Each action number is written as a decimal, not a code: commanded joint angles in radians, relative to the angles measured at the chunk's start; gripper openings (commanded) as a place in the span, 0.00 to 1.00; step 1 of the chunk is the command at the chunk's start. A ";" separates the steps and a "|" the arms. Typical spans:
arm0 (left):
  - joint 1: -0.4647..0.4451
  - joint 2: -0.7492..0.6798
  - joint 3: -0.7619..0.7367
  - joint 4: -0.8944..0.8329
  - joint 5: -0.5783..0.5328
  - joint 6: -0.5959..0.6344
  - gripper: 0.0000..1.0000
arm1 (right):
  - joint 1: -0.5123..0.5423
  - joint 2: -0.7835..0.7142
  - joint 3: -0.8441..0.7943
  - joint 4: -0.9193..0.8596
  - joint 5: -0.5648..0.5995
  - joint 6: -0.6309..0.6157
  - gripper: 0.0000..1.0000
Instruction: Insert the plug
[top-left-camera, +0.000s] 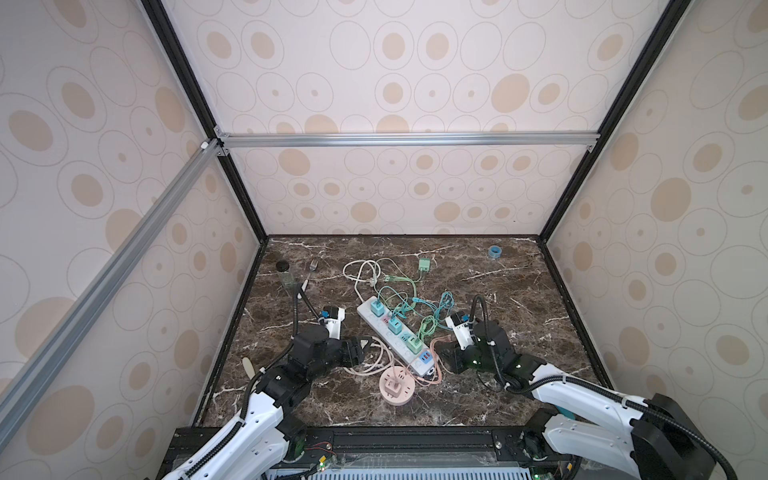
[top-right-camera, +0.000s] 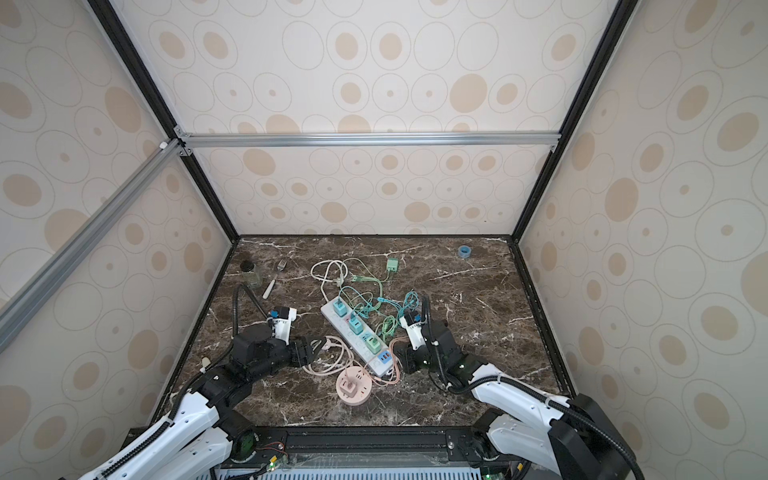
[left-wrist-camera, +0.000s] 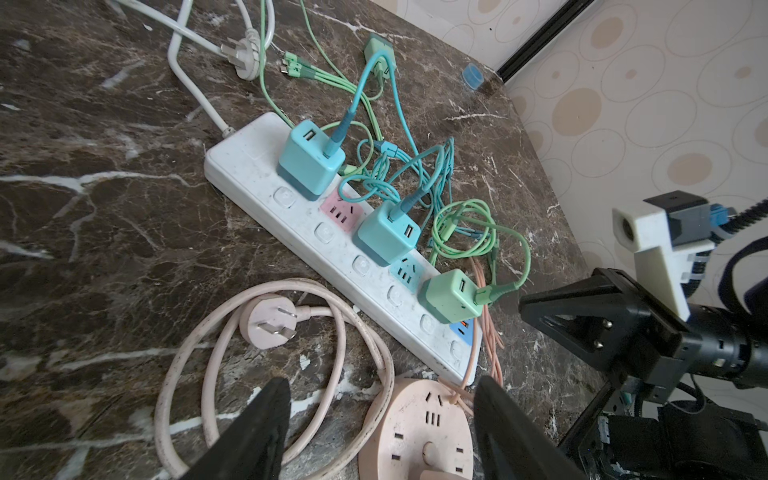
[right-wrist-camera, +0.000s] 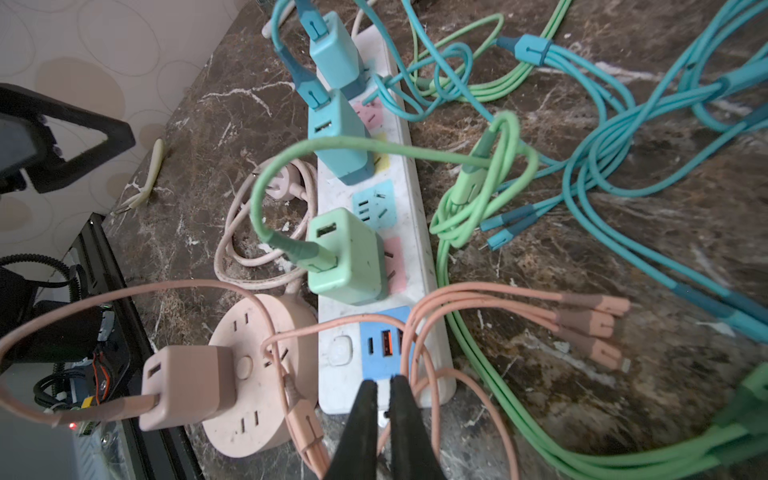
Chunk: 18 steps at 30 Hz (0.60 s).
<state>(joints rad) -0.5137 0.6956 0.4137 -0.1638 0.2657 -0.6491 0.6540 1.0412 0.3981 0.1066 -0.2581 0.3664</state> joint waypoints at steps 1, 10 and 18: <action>0.012 -0.004 -0.003 0.025 0.010 0.014 0.70 | -0.004 -0.029 -0.005 -0.063 0.027 -0.028 0.11; 0.014 -0.007 0.000 0.032 0.028 0.014 0.69 | -0.005 0.119 0.013 -0.030 0.029 -0.057 0.37; 0.017 -0.004 0.014 0.023 0.034 0.025 0.69 | -0.002 0.279 0.054 0.058 -0.008 -0.080 0.44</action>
<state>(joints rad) -0.5095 0.6952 0.4137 -0.1474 0.2909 -0.6487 0.6533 1.2861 0.4252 0.1211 -0.2569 0.3077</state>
